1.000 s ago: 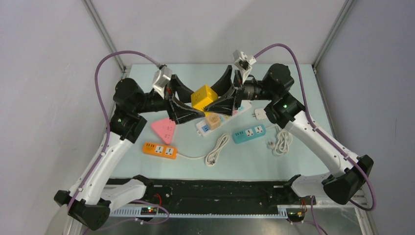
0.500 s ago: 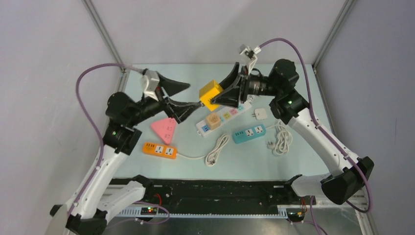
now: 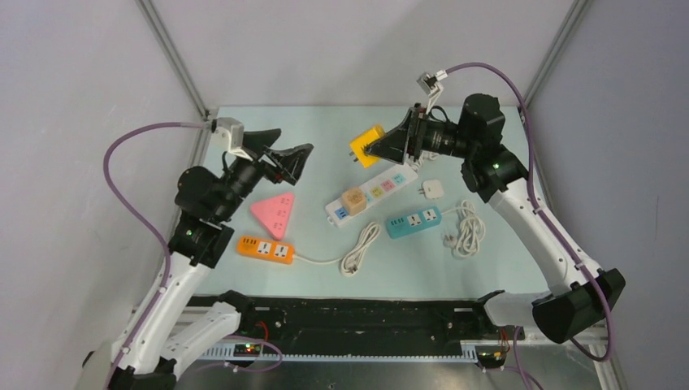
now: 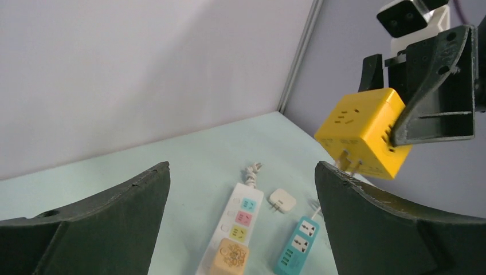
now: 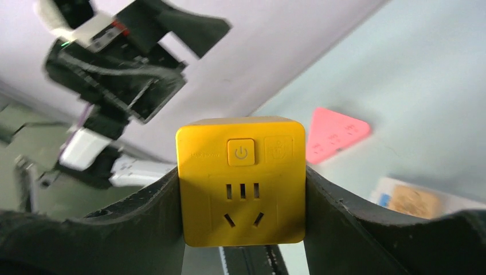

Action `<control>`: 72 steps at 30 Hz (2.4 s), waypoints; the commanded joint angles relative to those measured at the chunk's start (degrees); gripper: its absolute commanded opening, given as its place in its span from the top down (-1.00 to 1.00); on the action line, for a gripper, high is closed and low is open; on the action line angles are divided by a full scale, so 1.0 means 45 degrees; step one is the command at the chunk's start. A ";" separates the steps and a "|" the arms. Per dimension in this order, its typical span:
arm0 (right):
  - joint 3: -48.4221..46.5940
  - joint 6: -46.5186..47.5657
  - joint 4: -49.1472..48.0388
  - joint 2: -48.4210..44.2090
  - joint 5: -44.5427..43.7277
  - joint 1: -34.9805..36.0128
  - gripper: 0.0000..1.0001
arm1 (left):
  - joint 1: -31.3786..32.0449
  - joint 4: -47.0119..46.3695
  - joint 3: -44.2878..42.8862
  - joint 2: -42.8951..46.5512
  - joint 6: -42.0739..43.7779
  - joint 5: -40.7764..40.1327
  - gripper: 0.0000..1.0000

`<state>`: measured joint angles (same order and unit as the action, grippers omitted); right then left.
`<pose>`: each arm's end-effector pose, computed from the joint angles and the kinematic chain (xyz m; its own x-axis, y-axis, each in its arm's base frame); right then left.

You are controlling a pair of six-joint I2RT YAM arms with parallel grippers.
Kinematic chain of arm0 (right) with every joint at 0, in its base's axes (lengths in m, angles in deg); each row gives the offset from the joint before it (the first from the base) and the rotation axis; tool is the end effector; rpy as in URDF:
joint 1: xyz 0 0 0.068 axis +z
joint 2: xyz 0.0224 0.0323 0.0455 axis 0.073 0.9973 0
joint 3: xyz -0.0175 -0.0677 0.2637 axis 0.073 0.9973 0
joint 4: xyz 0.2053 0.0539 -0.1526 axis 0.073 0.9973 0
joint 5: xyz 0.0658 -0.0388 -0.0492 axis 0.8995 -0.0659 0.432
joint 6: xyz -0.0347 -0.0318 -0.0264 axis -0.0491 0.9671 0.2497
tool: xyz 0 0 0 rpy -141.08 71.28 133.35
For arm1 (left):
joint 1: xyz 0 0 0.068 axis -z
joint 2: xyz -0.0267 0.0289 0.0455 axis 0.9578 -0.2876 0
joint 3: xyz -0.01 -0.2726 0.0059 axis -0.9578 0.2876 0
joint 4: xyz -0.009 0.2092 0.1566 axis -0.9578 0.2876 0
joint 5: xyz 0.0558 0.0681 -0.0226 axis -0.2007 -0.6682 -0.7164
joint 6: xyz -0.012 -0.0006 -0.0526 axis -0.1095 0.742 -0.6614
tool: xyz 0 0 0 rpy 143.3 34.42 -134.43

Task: Insert the plug

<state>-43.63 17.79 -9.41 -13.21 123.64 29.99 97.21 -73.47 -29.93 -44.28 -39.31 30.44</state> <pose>0.2422 0.1472 0.4551 -0.5129 0.1506 -0.8451 -0.8213 0.2005 0.5341 0.1531 -0.0760 0.4327 0.0722 -0.3170 -0.9457 0.6203 0.7567 -0.2063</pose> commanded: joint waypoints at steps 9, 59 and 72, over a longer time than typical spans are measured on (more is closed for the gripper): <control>-0.0318 0.4382 0.5429 0.0738 -0.9941 -0.0011 1.00 | -0.0080 0.0036 0.1100 -0.0331 -0.0580 -0.1023 -0.99; 0.0665 0.6433 0.2706 0.6891 -1.1042 0.1449 1.00 | -0.0079 0.0831 0.2573 -0.1695 -0.3256 -0.0565 -0.97; 0.0889 0.7101 0.3405 0.6989 -1.1599 0.1338 1.00 | -0.0081 0.0817 0.2622 -0.1508 -0.3039 -0.0822 -0.98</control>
<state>-40.31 47.04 4.82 18.20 74.86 36.72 97.19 -68.32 -18.15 -52.04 -53.41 27.68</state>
